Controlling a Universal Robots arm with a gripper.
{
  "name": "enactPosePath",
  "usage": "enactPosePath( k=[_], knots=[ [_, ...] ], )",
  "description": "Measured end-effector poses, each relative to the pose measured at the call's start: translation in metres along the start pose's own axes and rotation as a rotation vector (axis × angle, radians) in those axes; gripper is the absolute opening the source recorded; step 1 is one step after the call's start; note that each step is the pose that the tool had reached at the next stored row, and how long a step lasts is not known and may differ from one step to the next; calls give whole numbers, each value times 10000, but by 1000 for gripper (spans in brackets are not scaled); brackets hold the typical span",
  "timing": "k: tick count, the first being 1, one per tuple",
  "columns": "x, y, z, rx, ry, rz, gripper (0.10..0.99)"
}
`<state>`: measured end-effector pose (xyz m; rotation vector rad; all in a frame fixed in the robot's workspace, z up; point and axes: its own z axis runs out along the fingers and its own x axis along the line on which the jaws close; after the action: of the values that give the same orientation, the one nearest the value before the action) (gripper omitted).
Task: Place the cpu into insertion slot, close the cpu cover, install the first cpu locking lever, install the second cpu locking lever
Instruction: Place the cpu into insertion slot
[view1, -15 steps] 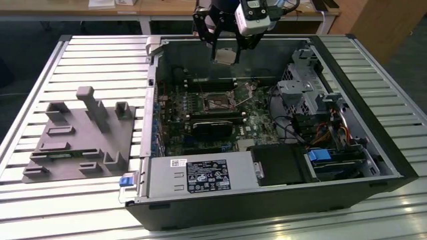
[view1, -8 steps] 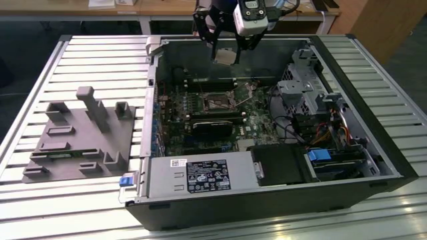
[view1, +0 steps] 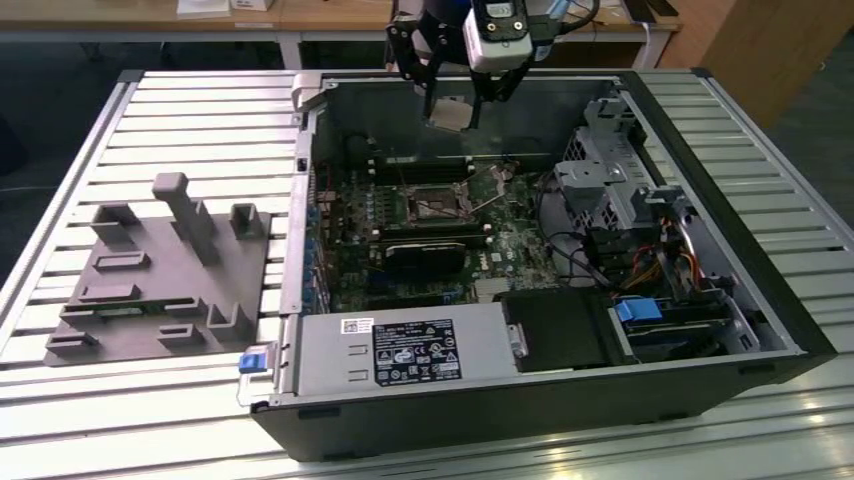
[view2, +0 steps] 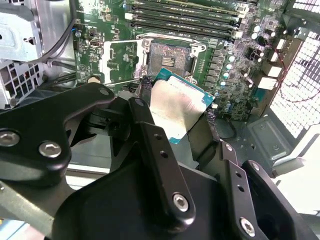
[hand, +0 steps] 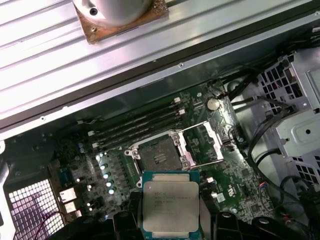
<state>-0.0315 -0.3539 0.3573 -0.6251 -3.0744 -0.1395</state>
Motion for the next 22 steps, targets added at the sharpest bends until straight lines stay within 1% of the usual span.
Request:
enactPosePath(
  k=[22],
  knots=[
    [0, -1, 14, -14, -109, 1217, 541]
  ],
)
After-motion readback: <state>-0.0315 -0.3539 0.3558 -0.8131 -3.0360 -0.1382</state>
